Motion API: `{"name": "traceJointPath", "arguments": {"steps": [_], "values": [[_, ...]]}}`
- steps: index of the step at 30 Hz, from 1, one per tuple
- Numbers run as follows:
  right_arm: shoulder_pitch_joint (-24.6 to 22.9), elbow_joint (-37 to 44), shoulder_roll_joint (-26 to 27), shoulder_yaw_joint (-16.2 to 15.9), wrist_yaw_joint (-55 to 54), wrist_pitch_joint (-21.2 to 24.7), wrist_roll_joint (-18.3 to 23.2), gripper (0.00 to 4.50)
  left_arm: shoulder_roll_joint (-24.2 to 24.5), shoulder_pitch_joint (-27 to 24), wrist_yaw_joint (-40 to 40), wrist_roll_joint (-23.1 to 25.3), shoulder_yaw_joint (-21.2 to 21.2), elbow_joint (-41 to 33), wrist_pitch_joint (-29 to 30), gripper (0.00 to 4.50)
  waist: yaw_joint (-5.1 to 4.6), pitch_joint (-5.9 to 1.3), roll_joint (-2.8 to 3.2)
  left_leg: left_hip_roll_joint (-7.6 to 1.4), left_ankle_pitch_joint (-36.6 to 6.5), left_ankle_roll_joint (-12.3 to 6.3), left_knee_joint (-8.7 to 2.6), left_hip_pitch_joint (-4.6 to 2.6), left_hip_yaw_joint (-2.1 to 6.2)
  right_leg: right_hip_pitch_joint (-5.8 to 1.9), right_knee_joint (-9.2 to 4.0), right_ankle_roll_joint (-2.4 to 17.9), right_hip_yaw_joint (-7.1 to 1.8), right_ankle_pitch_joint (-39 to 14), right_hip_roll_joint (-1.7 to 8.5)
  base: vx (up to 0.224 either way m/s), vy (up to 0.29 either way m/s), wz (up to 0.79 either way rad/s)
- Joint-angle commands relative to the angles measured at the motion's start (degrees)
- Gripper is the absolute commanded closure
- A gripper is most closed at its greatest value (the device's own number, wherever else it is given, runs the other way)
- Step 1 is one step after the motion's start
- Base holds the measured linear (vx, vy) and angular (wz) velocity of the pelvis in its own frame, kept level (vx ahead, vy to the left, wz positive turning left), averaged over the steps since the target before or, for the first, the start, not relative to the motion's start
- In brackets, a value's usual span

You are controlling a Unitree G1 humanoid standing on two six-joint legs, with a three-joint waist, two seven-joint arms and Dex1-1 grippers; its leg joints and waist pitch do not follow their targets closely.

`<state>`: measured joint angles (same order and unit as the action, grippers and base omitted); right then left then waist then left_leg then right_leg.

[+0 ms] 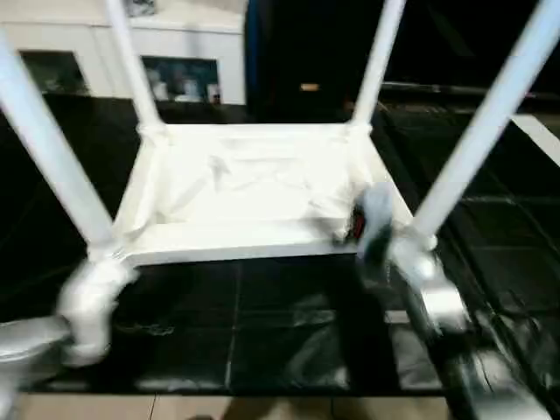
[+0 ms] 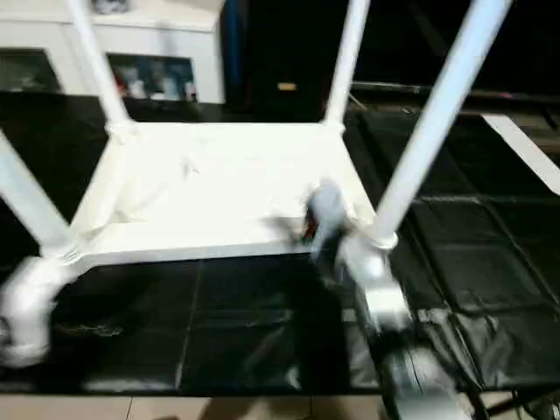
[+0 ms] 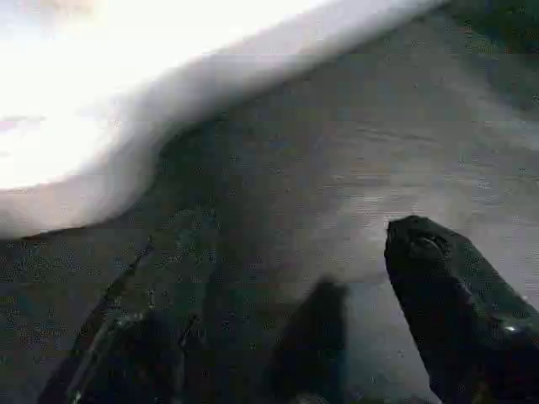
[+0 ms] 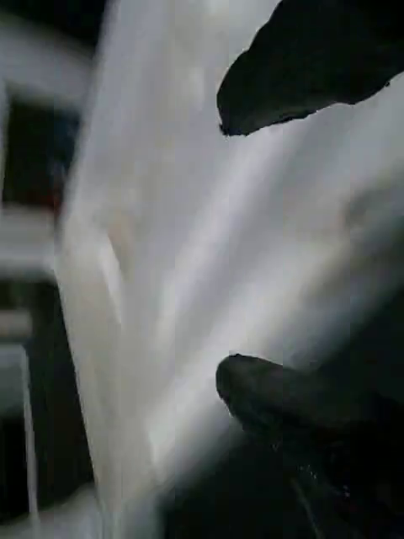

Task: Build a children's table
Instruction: Rotate table base

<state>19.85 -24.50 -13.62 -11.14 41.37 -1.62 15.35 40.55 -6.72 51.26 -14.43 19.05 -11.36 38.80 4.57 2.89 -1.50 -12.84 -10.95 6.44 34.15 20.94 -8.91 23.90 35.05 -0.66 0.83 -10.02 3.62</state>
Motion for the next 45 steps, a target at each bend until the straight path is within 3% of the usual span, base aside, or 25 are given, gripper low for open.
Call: {"name": "traceJointPath", "arguments": {"steps": [1, 2, 4, 6, 8, 10, 11, 13, 14, 17, 22, 23, 24, 25, 26, 27, 28, 32, 33, 36, 37, 38, 41, 42, 45], "values": [[-1.96, 5.46, -3.03, -0.97, 3.95, 3.15, 1.63, 0.00, 1.04, 2.18, -1.60, -0.69, 2.80, 1.92, 0.30, 0.92, -0.13, -2.77, 1.32, 0.46, -20.04, -1.06, -4.96, -1.05, -0.93, -1.72, -4.21, 10.05, -0.86, -16.90, 1.34, 0.000, 0.000, 0.00], [-2.05, 5.57, -3.11, -1.00, 4.03, 3.21, 1.64, 0.00, 1.07, 2.24, -1.63, -0.70, 2.87, 2.00, 0.29, 0.92, 0.15, -2.71, 1.46, 0.59, -20.50, -0.68, -5.04, -0.87, -0.84, -1.89, -4.29, 9.54, -0.92, -17.96, 1.50, 0.000, 0.000, 0.00], [-5.61, 10.23, -5.91, -1.49, 7.25, 7.84, 2.15, 0.00, 3.00, 4.13, -2.02, -1.64, 4.90, 5.30, -1.34, 0.92, 0.41, -2.77, 2.02, 0.69, -20.88, -0.38, -5.05, -0.92, -0.67, -1.90, -4.38, 8.89, -1.03, -18.36, 1.52, 0.000, 0.000, 0.00], [-6.88, 12.04, -6.98, -1.70, 8.22, 9.67, 1.89, 0.00, 3.66, 4.61, -1.67, -1.92, 5.12, 6.66, -3.08, 0.92, 0.30, -2.75, 1.65, 0.71, -20.92, -0.19, -5.16, -0.66, -0.56, -2.12, -4.44, 8.79, -0.99, -18.46, 1.60, 0.000, 0.000, 0.00], [-7.04, 11.46, -7.06, -1.53, 7.04, 10.31, 0.59, 0.00, 3.57, 5.85, -0.88, -2.85, 5.03, 7.51, -3.76, 0.92, 0.22, -2.73, 1.80, 0.74, -22.24, 0.36, -5.13, -0.93, -0.48, -1.80, -4.66, 9.11, -0.95, -20.16, 1.70, 0.000, 0.000, 0.00], [-7.33, 11.79, -7.30, -1.23, 3.83, 13.24, -0.69, 0.00, 3.32, 7.94, 0.14, -3.69, 4.66, 9.04, -4.23, 0.92, 0.22, -2.82, 2.32, 0.78, -21.78, 0.87, -5.14, -0.95, -0.38, -1.88, -4.48, 9.42, -0.99, -19.62, 1.76, 0.000, 0.000, 0.00], [-7.33, 11.79, -7.30, -1.23, 3.83, 13.24, -0.69, 0.00, 3.32, 7.94, 0.14, -3.69, 4.66, 9.04, -4.23, 0.92, 0.21, -2.78, 2.02, 0.82, -21.88, 1.04, -5.07, -1.12, -0.48, -1.76, -4.58, 9.56, -0.98, -19.58, 1.66, 0.000, 0.000, 0.00], [-7.23, 12.21, -7.17, -0.96, 1.28, 14.72, -0.96, 0.00, 2.72, 10.81, -1.45, -2.37, 4.12, 11.84, -4.02, 0.57, 0.14, -2.91, 2.08, 0.92, -21.45, 1.25, -4.89, -1.12, -0.50, -1.96, -4.37, 9.75, -0.97, -18.65, 1.67, 0.000, 0.000, 0.00], [-7.40, 12.86, -7.19, -0.88, 1.24, 15.17, -0.87, 0.00, 2.66, 11.27, -1.88, -2.31, 4.04, 12.42, -4.04, 0.50, 0.20, -2.67, 2.43, 0.85, -22.02, 1.40, -5.07, -1.05, -0.41, -1.90, -4.39, 9.66, -0.94, -19.38, 1.65, 0.000, 0.000, 0.00], [-7.67, 13.76, -7.01, -0.66, 1.22, 15.78, -0.49, 0.00, 2.40, 11.72, -1.90, -2.72, 4.00, 12.92, -4.39, 0.13, 0.13, -2.86, 2.26, 0.87, -21.61, 1.30, -4.98, -1.08, -0.42, -2.02, -4.44, 9.51, -0.97, -19.31, 1.67, 0.000, 0.000, 0.00], [-7.96, 15.48, -5.78, -0.62, 0.32, 17.74, -1.14, 0.00, 1.14, 14.56, -3.43, -2.92, 2.67, 16.33, -6.58, 0.04, 0.18, -3.17, 2.41, 0.76, -19.50, 1.24, -4.92, -1.01, -0.46, -2.18, -3.94, 10.67, -0.94, -14.76, 1.66, 0.000, 0.000, 0.00], [-7.90, 15.53, -5.38, -0.87, -0.09, 18.08, -1.29, 0.00, 0.57, 15.76, -4.46, -2.57, 2.54, 17.66, -7.46, 0.04, 0.17, -3.11, 2.18, 0.84, -19.40, 1.16, -4.89, -0.98, -0.53, -2.20, -4.03, 10.63, -0.92, -14.96, 1.59, 0.000, 0.000, 0.00], [-7.88, 15.50, -5.27, -0.96, -0.22, 18.14, -1.35, 0.00, 0.35, 16.13, -4.76, -2.54, 2.57, 18.00, -7.70, 0.04, 0.27, -3.10, 2.35, 0.81, -19.49, 1.34, -4.90, -1.08, -0.51, -2.11, -4.01, 10.56, -0.93, -15.17, 1.64, 0.000, 0.000, 0.00], [-7.59, 14.76, -4.54, -1.74, -1.21, 18.32, -2.18, 0.00, -1.60, 18.88, -6.28, -3.32, 3.34, 19.98, -9.09, 0.04, 0.23, -3.13, 2.00, 0.83, -19.35, 1.30, -4.89, -1.02, -0.55, -2.22, -4.06, 10.46, -0.90, -15.17, 1.62, 0.000, 0.000, 0.00], [-7.59, 14.76, -4.54, -1.74, -1.21, 18.32, -2.18, 0.00, -1.60, 18.88, -6.28, -3.32, 3.34, 19.98, -9.09, 0.04, 0.42, -3.13, 2.23, 0.82, -19.40, 1.59, -4.86, -1.25, -0.59, -2.05, -4.14, 10.53, -0.94, -15.44, 1.72, 0.000, 0.000, 0.00], [-7.36, 14.22, -4.24, -2.12, -1.80, 18.37, -2.58, 0.00, -2.55, 20.13, -6.13, -4.22, 3.74, 20.82, -9.49, 0.04, 0.34, -3.14, 1.65, 0.80, -19.00, 1.57, -4.89, -1.08, -0.59, -2.22, -4.11, 10.52, -0.94, -15.39, 1.83, 0.000, 0.000, 0.00], [-7.11, 13.62, -3.89, -2.36, -2.40, 18.36, -2.92, 0.00, -3.27, 21.07, -5.56, -5.12, 3.89, 21.44, -9.65, 0.04, 0.44, -3.19, 1.93, 0.79, -18.33, 1.87, -4.96, -0.88, -0.51, -2.38, -3.92, 10.47, -0.97, -15.18, 1.92, 0.000, 0.000, 0.00], [-5.68, 10.51, -2.26, -2.04, -6.05, 17.97, -4.69, 0.00, -4.96, 23.14, -2.90, -8.49, 4.09, 22.12, -8.28, 0.04, 0.26, -3.19, 1.62, 0.85, -17.98, 2.21, -4.95, -0.77, -0.56, -2.39, -3.92, 10.40, -1.00, -15.68, 1.95, 0.000, 0.000, 0.00], [-3.90, 7.05, -0.34, -0.81, -9.81, 17.83, -5.84, 0.00, -5.64, 24.19, 0.72, -11.87, 3.66, 22.18, -7.09, 0.04, 0.23, -3.29, 1.09, 0.97, -16.72, 2.15, -4.85, -0.76, -0.74, -2.31, -3.84, 10.57, -1.10, -15.35, 2.05, 0.000, 0.000, 0.00], [-2.27, 4.28, 1.25, 0.35, -12.68, 17.78, -6.46, 0.00, -5.70, 24.53, 4.40, -14.88, 2.97, 21.45, -5.88, 0.04, 0.21, -3.29, 1.39, 0.89, -16.80, 2.87, -4.94, -0.94, -0.72, -2.14, -3.77, 10.83, -1.05, -15.12, 1.98, 0.000, 0.000, 0.00], [-1.42, 3.14, 1.85, 0.53, -13.57, 17.43, -6.82, 0.00, -5.36, 24.23, 6.60, -16.83, 2.64, 20.21, -4.21, 0.04, 0.10, -3.20, 0.64, 0.86, -17.22, 2.64, -4.93, -0.97, -0.90, -2.09, -3.85, 10.70, -1.09, -14.96, 1.89, 0.000, 0.000, 0.00], [-0.99, 2.54, 2.13, 0.49, -13.96, 17.11, -7.04, 0.00, -5.13, 24.03, 7.84, -17.92, 2.47, 19.54, -3.22, 0.04, 0.28, -3.28, 1.09, 0.86, -16.77, 2.85, -5.02, -0.93, -0.78, -2.22, -3.57, 10.69, -1.11, -15.15, 2.06, 0.000, 0.000, 0.00], [-0.05, 1.34, 2.60, 0.18, -14.60, 16.59, -7.50, 0.00, -4.26, 22.80, 10.73, -20.81, 1.85, 17.09, -0.07, 0.04, 0.16, -3.27, 1.10, 0.76, -16.73, 2.94, -4.96, -1.03, -0.89, -2.18, -3.43, 10.95, -1.06, -13.05, 1.93, 0.000, 0.000, 0.00], [1.07, 0.19, 3.01, 0.02, -15.25, 16.48, -7.85, 0.00, -3.19, 20.31, 13.31, -22.89, 0.10, 13.25, 2.65, 0.04, 0.11, -3.25, 0.71, 0.76, -16.51, 2.71, -5.00, -0.93, -0.93, -2.29, -3.47, 10.94, -1.05, -12.77, 1.88, 0.000, 0.000, 0.00], [3.46, -2.59, 4.26, 0.42, -16.34, 15.76, -8.53, 0.00, -2.18, 16.05, 15.89, -25.56, -3.84, 6.58, 6.23, 0.04, -0.33, -3.08, 0.81, 0.62, -16.60, 2.85, -5.20, -0.61, -0.84, -2.38, -3.23, 11.07, -1.05, -13.16, 1.94, 0.000, 0.000, 0.00]]}}
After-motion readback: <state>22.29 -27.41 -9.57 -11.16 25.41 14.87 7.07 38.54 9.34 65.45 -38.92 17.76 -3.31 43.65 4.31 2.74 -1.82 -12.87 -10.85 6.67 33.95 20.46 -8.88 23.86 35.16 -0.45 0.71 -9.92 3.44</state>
